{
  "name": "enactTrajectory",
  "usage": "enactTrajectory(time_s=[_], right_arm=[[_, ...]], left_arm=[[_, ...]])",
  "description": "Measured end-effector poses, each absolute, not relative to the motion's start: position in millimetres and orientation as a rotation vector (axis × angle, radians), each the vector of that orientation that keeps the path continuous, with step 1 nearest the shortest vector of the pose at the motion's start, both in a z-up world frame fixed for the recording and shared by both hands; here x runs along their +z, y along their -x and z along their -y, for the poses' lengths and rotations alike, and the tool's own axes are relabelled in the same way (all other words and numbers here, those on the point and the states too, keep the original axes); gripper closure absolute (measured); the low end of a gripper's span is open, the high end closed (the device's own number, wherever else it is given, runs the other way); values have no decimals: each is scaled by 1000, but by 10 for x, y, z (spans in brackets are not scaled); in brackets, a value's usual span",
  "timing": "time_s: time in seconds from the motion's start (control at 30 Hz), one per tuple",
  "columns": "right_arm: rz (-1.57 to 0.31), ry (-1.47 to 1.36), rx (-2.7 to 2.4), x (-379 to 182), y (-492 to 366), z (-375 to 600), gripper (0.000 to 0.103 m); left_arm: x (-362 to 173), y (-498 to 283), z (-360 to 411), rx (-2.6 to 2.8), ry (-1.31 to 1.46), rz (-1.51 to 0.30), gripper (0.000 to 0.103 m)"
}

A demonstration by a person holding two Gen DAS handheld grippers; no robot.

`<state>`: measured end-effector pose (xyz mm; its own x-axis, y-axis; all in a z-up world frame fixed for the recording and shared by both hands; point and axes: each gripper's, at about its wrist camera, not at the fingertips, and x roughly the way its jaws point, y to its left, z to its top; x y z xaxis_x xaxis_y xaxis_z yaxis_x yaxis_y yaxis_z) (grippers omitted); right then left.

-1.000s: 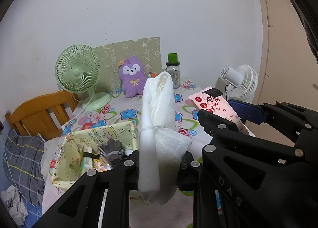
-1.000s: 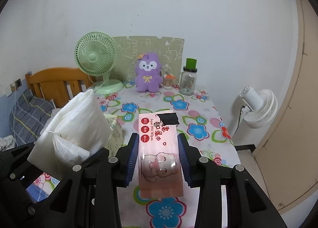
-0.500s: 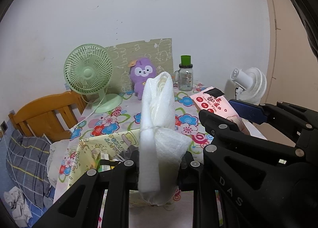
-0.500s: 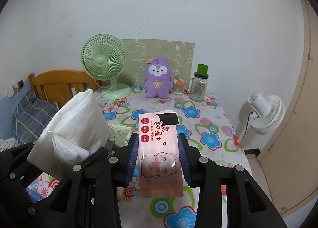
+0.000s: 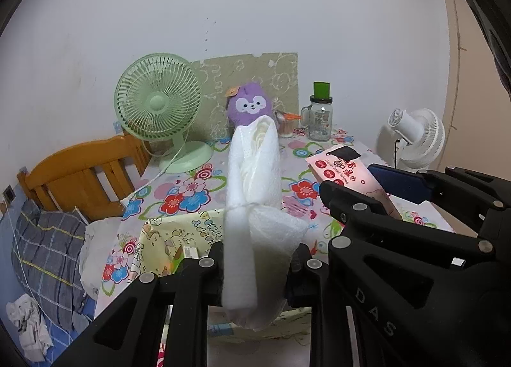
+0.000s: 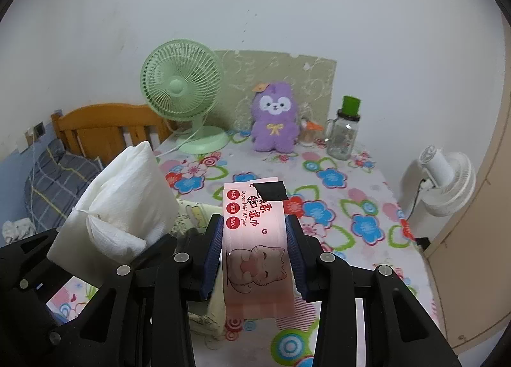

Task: Organize soft objects
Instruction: 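Carry the white cloth and pink tissue pack over the fabric box with both tools, then lower both held items into the fabric box and open both grippers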

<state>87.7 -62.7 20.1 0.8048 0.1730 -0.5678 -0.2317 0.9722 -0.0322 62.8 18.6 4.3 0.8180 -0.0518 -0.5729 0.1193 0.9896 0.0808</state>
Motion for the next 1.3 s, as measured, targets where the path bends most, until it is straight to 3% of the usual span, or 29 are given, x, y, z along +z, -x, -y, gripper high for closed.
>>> enactTrajectory(time_s=[0.73,1.0,1.07,1.13,1.3], right_arm=[[-703,119,292,-132,-1338,163,61],[-722,129,314,-200,-1433,31,61],[-724,135,321,-218,-1455,-7,61],[-728,137,328,-235,-1467,-42,61],[-736,137,359,-275,-1494,-123,61]], left_arm=[[-403,-1094,-641,-33,-74,-730,78],[-548,-1188,-763,-14,-80,-777,62],[-563,-1191,-796,-11,-76,-785,47],[-572,-1192,-836,-11,-67,-793,39],[-548,-1182,-903,-10,-47,-789,35]])
